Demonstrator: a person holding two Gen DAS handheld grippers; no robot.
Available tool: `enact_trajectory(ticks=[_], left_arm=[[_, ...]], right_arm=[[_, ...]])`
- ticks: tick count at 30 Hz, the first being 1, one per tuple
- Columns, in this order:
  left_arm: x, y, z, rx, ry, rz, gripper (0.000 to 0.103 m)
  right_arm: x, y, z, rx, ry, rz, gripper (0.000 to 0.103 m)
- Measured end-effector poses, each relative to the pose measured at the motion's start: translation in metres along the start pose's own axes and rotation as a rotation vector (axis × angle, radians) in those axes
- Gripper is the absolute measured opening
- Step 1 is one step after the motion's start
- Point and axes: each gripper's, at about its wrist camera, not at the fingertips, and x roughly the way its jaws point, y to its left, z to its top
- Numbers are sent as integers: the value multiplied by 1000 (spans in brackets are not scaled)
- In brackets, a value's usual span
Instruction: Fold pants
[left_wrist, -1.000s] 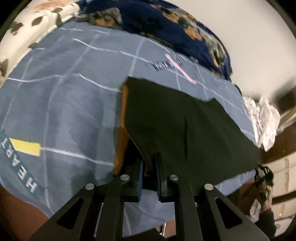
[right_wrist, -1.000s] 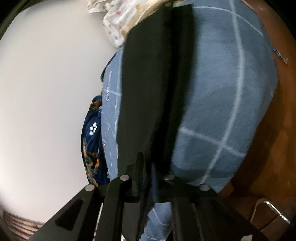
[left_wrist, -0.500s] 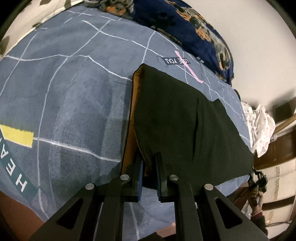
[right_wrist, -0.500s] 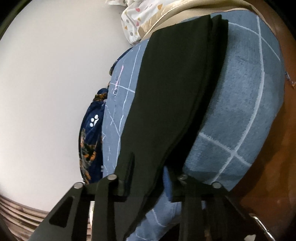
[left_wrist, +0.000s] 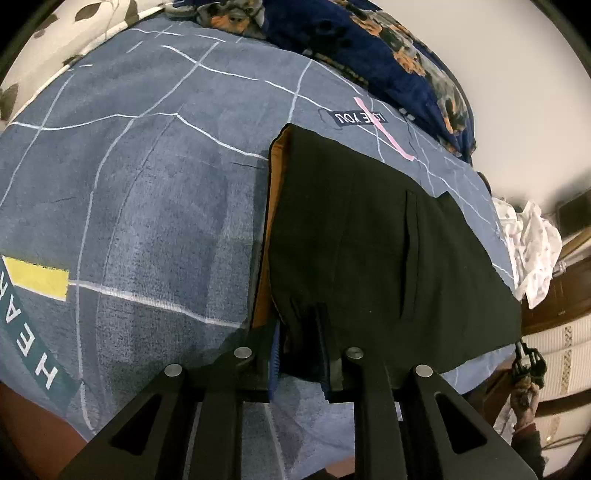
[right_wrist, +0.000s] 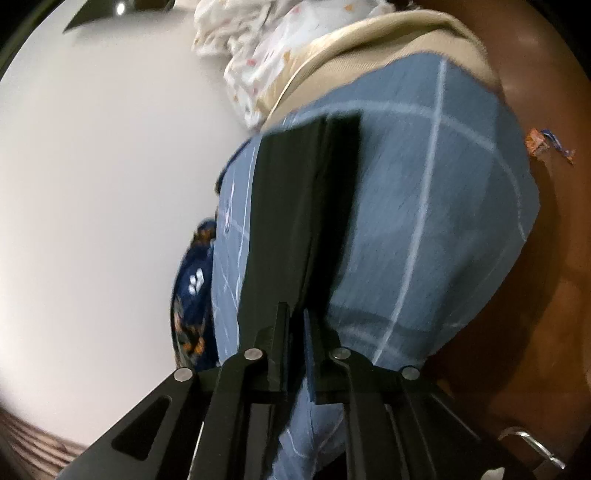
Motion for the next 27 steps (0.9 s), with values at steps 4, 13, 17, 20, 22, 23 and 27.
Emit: enact_trajectory(ticks=[4, 13, 17, 20, 22, 23, 27], left_arm=[[1, 3, 1, -17, 8, -15, 19], [1, 1, 0, -14, -2, -5, 20], [1, 2, 0, -17, -6, -2, 24], [3, 5, -1, -18, -7, 50, 51], [1, 6, -2, -18, -18, 39, 51], [1, 5, -3, -11, -22, 38, 51], [1, 2, -3, 14, -33, 52, 51]], right_arm=[[-17, -5, 14, 21, -75, 5, 39], [-13, -2, 38, 54, -87, -1, 47], [-1, 6, 46, 26, -66, -22, 51], [6, 16, 47, -34, -54, -65, 55], [7, 26, 45, -117, -47, -119, 54], [7, 27, 45, -139, -48, -136, 49], [2, 20, 49, -135, -73, -149, 26]])
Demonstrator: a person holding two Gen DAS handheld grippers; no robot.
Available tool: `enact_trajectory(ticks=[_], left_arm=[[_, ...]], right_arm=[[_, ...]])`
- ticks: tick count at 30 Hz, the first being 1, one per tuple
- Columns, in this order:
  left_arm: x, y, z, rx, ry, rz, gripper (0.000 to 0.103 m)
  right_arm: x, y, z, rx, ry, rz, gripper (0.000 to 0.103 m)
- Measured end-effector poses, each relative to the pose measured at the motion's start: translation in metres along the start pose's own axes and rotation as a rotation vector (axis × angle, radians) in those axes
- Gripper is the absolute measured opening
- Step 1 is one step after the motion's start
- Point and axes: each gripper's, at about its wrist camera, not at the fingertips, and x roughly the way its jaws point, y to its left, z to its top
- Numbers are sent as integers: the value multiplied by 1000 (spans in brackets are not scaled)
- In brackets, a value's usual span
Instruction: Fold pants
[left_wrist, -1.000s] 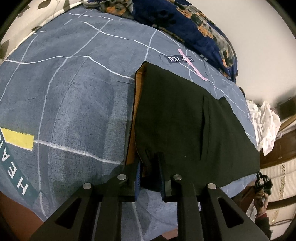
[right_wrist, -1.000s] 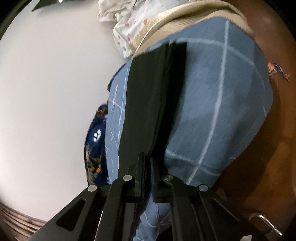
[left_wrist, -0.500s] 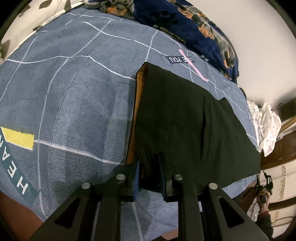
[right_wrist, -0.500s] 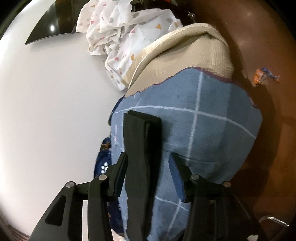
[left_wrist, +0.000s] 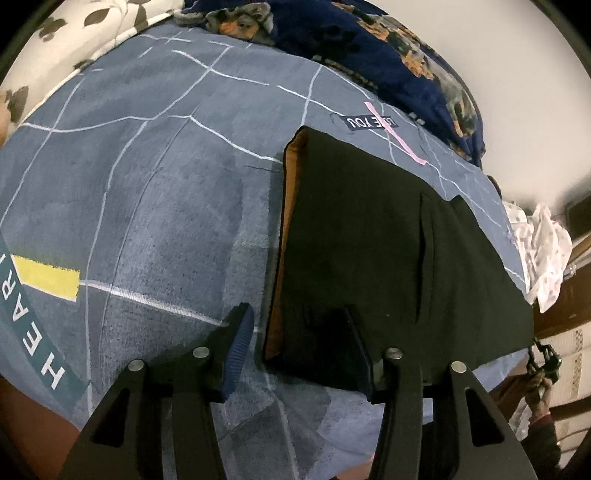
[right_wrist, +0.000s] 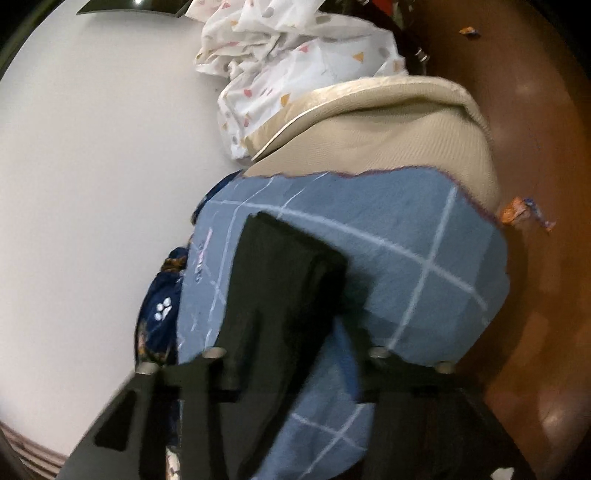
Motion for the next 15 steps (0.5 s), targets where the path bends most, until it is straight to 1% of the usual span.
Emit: enact_trajectory(ticks=[2, 4, 6, 8, 9, 10, 11, 12, 14, 15], left_arm=[[0, 0, 0, -2, 1, 0, 51], [0, 0, 0, -7, 3, -4, 51], [0, 0, 1, -11, 3, -7, 51], [-1, 1, 0, -16, -1, -13, 51], [-3, 2, 0, -23, -6, -19, 51], [-5, 4, -1, -32, -16, -20, 51], [-10, 6, -2, -46, -40, -21, 51], [-14, 7, -2, -56, -57, -23, 51], [-24, 6, -1, -67, -96, -19, 51], [-31, 2, 0, -55, -122, -7, 51]], right_arm=[[0, 0, 1, 5, 7, 26, 26], [2, 2, 3, 16, 11, 29, 30], [6, 2, 7, 55, 10, 65, 40], [10, 5, 9, 57, 22, 61, 41], [11, 8, 10, 48, 26, 50, 38], [13, 11, 10, 37, 33, 29, 33], [17, 13, 10, 19, 51, -8, 13], [18, 15, 9, 5, 57, -34, 13], [16, 18, 8, -12, 44, -31, 13], [14, 21, 8, -24, 37, -23, 13]])
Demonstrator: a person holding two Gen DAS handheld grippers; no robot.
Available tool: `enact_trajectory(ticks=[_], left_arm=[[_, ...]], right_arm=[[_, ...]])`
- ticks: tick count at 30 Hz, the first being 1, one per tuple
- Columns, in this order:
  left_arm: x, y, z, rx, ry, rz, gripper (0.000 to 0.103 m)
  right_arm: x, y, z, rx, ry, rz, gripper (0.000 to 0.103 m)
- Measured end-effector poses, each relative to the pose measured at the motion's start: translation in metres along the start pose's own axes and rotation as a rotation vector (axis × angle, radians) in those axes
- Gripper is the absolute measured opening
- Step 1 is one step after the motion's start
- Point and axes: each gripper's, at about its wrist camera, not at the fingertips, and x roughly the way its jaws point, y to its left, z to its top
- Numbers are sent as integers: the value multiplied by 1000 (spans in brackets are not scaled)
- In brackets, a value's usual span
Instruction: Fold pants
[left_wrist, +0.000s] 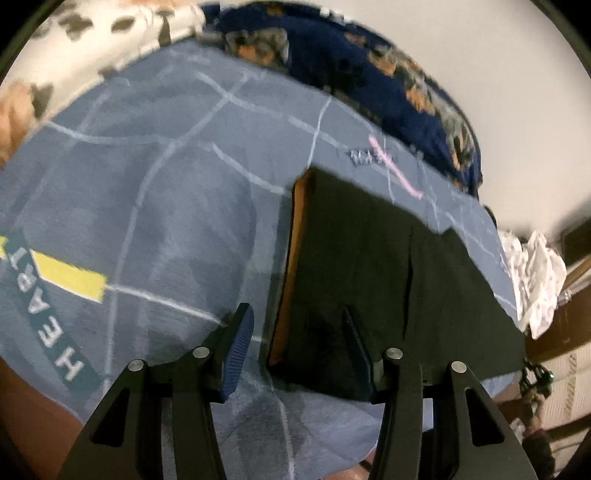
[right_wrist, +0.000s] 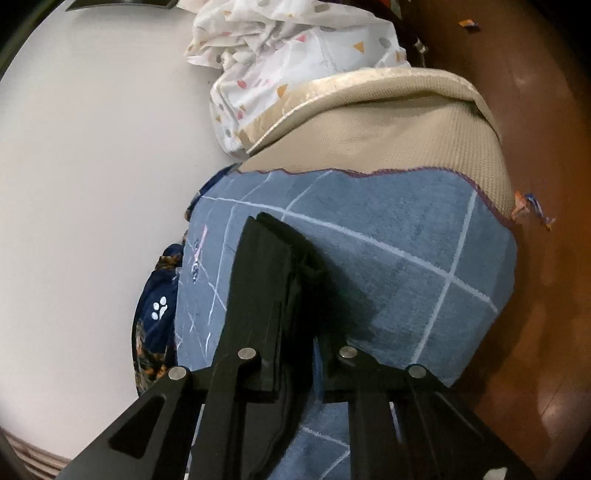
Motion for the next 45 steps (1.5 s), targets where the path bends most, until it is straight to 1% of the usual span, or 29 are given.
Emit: enact_trajectory(ticks=[1, 3, 7, 10, 13, 18, 21, 26, 33, 36, 41, 45], left_arm=[[-5, -5, 1, 19, -20, 10, 51], [-12, -22, 4, 91, -52, 56, 51], [-9, -53, 6, 220, -51, 134, 51], [-1, -62, 5, 255, -39, 162, 51], [6, -67, 2, 283, -29, 206, 51], [16, -71, -2, 312, -12, 258, 51], [17, -71, -3, 324, -14, 284, 51], [21, -70, -4, 335, -4, 315, 52], [24, -68, -6, 334, 9, 335, 54], [25, -67, -6, 329, 19, 340, 60], [26, -68, -7, 337, 5, 337, 61], [26, -69, -7, 346, 12, 334, 61]], right_arm=[[-2, 3, -1, -16, -7, 4, 13], [-6, 13, -2, -41, -19, 16, 13], [-8, 41, -7, -116, -24, 33, 13], [-7, 65, -15, -168, -12, 50, 13], [-3, 91, -31, -228, 13, 71, 13], [11, 130, -68, -311, 83, 110, 13], [21, 144, -88, -342, 123, 123, 14], [37, 155, -117, -381, 186, 122, 14], [58, 150, -146, -400, 269, 100, 14], [64, 146, -156, -404, 290, 91, 14], [66, 138, -169, -397, 308, 80, 14], [66, 135, -176, -409, 314, 78, 14]])
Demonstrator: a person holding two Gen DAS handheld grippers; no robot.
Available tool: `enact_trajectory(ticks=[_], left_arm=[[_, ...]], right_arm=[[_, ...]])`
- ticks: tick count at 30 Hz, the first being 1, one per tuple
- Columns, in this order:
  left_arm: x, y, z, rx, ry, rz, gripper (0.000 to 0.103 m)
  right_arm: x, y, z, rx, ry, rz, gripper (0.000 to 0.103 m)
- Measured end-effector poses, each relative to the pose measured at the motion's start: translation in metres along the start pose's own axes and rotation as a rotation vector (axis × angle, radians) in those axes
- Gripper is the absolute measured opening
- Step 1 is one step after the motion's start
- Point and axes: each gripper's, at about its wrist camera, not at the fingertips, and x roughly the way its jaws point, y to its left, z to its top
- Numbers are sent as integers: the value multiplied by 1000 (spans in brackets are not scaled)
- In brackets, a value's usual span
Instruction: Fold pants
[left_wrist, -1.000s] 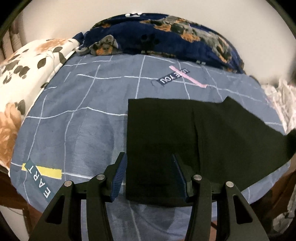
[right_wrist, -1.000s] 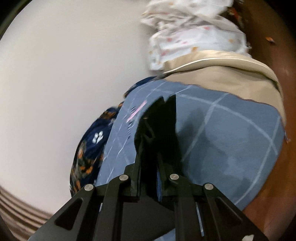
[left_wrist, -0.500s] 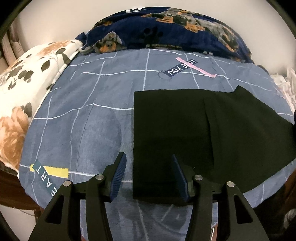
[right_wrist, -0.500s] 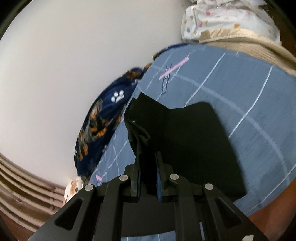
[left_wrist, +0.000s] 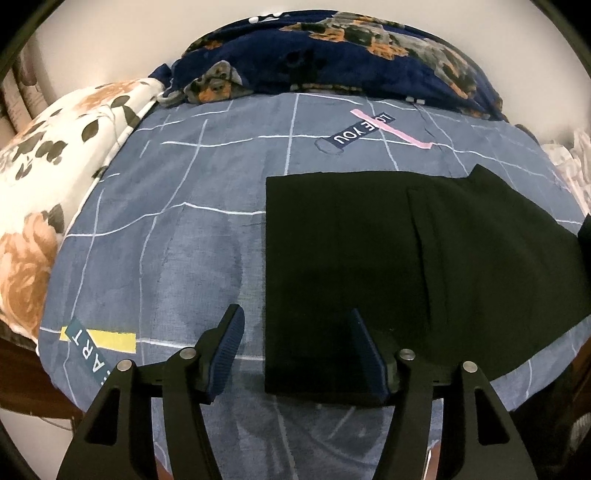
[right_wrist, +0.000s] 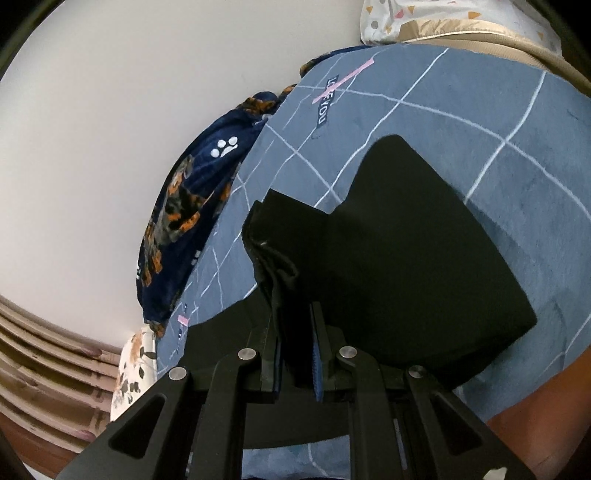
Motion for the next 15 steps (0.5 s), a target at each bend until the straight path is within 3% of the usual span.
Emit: enact_trajectory(ticks=[15], left_arm=[[0, -3, 1, -2, 16, -5, 66]], right_arm=[[23, 31, -29, -177, 81, -58, 14]])
